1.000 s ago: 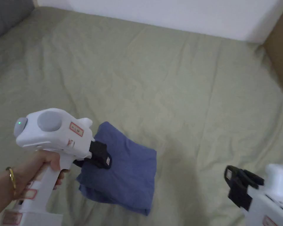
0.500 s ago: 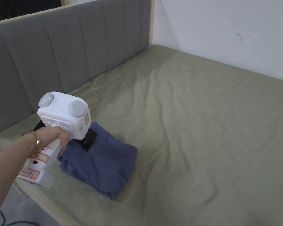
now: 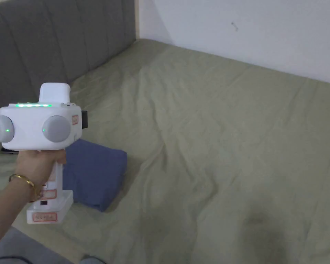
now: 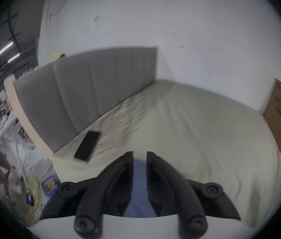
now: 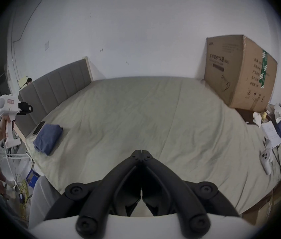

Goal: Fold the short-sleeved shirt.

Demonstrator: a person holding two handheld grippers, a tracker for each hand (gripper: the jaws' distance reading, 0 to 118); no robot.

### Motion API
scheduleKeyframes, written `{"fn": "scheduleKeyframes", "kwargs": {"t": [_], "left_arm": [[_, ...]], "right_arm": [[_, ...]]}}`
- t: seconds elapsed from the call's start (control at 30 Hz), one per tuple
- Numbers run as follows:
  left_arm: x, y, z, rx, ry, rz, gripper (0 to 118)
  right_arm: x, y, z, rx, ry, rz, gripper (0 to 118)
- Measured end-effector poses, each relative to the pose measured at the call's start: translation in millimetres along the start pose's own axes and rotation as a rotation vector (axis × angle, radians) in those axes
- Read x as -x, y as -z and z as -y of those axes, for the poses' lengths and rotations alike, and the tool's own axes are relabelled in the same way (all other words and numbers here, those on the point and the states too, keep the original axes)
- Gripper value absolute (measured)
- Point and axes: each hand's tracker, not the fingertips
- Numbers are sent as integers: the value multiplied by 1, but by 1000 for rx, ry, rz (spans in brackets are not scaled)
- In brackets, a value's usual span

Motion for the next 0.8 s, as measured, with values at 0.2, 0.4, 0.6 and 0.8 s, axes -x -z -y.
{"fn": "scheduleKeyframes", "kwargs": {"t": [0.2,0.4,0.6,0.8], "left_arm": [[-86,-64,12,-197,143,101,4],[-141,-106,31,-318,99,242,0],[-168,-130,49,-316,59,372,0],[-176,-146,74,-306,81,424,0]], "right_arm": [[-16,-34,-31,-160,-1,65,0],[-33,-53,-49,-275,-12,144,0],[-42,-62,-43,-319,13,195,0],[-39,-62,-24,-326,-3,217,0]]}}
